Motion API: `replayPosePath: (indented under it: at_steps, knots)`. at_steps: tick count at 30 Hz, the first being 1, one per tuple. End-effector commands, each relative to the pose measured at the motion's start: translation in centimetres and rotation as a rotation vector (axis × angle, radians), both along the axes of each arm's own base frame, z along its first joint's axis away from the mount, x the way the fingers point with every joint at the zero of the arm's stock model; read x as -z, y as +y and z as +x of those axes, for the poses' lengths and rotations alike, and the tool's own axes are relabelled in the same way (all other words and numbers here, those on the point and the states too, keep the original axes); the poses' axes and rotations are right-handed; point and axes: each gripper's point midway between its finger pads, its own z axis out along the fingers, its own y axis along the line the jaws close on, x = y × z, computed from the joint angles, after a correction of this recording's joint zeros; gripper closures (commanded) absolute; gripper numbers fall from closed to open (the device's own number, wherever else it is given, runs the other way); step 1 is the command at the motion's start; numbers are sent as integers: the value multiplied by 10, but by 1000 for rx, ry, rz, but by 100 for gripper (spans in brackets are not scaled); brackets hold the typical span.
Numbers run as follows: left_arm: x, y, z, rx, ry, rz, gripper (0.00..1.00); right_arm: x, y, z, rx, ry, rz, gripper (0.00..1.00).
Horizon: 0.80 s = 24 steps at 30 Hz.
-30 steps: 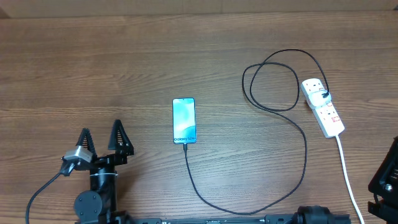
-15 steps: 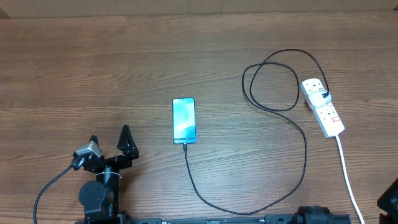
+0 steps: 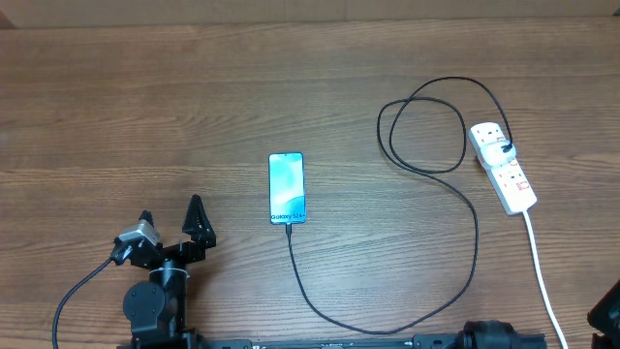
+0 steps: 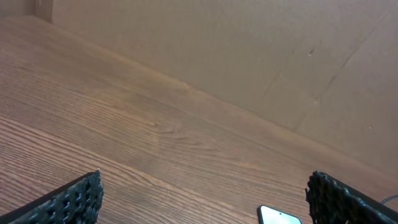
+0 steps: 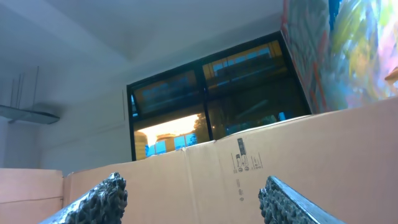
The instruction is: Plug charger to phone and switch on socket
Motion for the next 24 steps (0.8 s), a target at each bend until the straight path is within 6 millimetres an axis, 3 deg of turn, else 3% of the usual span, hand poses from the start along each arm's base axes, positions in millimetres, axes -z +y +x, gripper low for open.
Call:
replayPosePath:
  at_steps: [1,9,24]
  knots:
    - [0,-1,0,10,-1,22,1,-1,1,-1,-7,-4,1,30]
    - [-1,-12,1,51,-6,22,0,0,1,-6,-8,-8,1,30]
    - [-1,-11,1,50,-5,22,0,-2,2,-39,-7,-75,-1,25]
